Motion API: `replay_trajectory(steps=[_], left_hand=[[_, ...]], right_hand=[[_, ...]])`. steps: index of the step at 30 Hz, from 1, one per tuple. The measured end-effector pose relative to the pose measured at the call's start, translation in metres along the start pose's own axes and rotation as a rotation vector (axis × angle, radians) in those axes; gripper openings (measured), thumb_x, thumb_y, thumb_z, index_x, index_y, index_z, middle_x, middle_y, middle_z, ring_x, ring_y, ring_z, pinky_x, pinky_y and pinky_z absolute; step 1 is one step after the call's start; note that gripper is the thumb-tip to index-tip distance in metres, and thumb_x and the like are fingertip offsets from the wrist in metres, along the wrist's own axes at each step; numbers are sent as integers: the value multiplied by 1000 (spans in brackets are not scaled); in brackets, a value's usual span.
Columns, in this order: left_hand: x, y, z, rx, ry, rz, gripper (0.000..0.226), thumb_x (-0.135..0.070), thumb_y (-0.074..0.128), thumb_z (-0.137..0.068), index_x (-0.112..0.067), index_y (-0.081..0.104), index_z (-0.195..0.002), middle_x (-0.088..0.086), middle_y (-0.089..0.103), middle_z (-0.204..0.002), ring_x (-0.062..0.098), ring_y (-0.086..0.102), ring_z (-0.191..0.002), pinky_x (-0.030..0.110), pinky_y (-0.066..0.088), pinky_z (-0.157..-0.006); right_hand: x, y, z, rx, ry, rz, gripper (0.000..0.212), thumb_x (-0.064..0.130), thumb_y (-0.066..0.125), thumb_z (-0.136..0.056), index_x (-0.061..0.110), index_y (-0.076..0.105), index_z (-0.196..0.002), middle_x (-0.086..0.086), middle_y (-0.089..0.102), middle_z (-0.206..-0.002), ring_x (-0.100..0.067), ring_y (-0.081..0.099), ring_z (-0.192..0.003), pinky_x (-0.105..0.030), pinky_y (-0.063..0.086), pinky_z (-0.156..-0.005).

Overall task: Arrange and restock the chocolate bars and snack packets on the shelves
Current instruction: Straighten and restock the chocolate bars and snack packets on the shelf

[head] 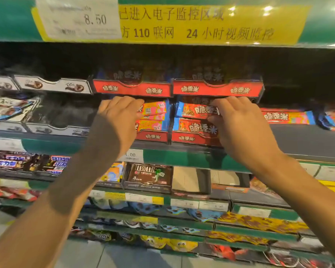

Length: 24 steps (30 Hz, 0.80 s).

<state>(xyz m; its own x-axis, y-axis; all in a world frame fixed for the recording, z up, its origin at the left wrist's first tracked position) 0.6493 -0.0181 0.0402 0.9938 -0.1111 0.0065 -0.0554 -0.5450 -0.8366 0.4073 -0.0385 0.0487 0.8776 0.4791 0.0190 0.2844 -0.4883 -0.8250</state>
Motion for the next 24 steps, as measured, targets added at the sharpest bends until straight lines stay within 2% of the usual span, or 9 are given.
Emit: replay_trajectory(steps=[3, 6, 9, 13, 15, 17, 19, 22, 24], left_hand=[[1, 6, -6, 30, -40, 27, 34, -5, 61, -91, -11, 62, -124, 8, 66, -113, 31, 57, -107, 41, 36, -96], [-2, 0, -6, -57, -52, 79, 27, -6, 60, -92, -10, 69, -117, 9, 69, -104, 34, 60, -100, 45, 40, -95], [-1, 0, -2, -116, -65, 127, 28, -4, 62, -89, -10, 72, -115, 11, 68, -99, 36, 59, -98, 47, 46, -88], [-1, -2, 5, -140, -130, 197, 30, -15, 55, -93, -11, 70, -118, 8, 65, -110, 29, 57, -104, 44, 51, -80], [0, -2, 10, -139, -150, 222, 32, -24, 50, -98, -13, 67, -122, 5, 63, -120, 24, 56, -110, 44, 51, -87], [-2, 3, 16, -66, -102, 197, 43, -36, 38, -102, -13, 59, -133, 5, 59, -133, 23, 52, -125, 45, 41, -108], [-5, 10, 20, 33, -65, 135, 58, -48, 25, -102, -13, 44, -145, 7, 46, -148, 23, 38, -140, 45, 22, -120], [-7, 16, 21, 133, -59, 53, 68, -59, 6, -99, -19, 19, -153, 3, 21, -159, 19, 14, -149, 42, 5, -123], [-6, 19, 19, 171, -59, 42, 72, -62, 3, -97, -20, 13, -154, 1, 14, -161, 18, 7, -150, 40, 2, -123]], right_hand=[[3, 8, 0, -54, 36, 13, 32, 19, 65, -93, 7, 61, -122, -13, 64, -118, -35, 57, -104, -49, 49, -87], [4, 9, 3, -147, 59, 39, 31, 18, 67, -92, 8, 64, -122, -13, 64, -118, -35, 56, -106, -48, 49, -86], [7, 10, 6, -173, 80, 58, 33, 17, 70, -91, 8, 66, -123, -15, 64, -118, -35, 57, -108, -47, 52, -84], [11, 7, 8, -176, 94, 15, 29, 16, 72, -90, 9, 70, -118, -15, 67, -118, -34, 62, -106, -47, 54, -82], [15, 7, 10, -154, 73, -6, 29, 18, 65, -95, 7, 67, -121, -12, 67, -120, -33, 61, -110, -46, 53, -88], [20, 12, 12, -70, 65, 12, 38, 27, 54, -101, 7, 57, -133, -9, 61, -131, -29, 55, -122, -44, 45, -104], [22, 17, 14, 16, 67, 41, 46, 36, 43, -104, 9, 47, -142, -7, 53, -142, -26, 46, -134, -43, 32, -116], [22, 21, 9, 119, 112, 22, 54, 46, 28, -106, 14, 37, -149, -3, 44, -151, -23, 34, -143, -42, 19, -122], [21, 24, 5, 163, 129, 16, 59, 51, 19, -105, 16, 36, -149, 0, 43, -150, -21, 32, -144, -41, 13, -122]])
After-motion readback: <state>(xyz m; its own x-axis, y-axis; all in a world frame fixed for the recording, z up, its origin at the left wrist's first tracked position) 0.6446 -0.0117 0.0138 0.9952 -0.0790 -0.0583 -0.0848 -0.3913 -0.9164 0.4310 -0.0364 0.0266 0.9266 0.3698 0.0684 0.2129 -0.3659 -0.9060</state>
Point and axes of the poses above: each hand's wrist, its own z-axis away from the middle knuckle, its own y-axis out of the palm, x = y × z, the point moved 6 cm from there along -z, towards the middle knuckle
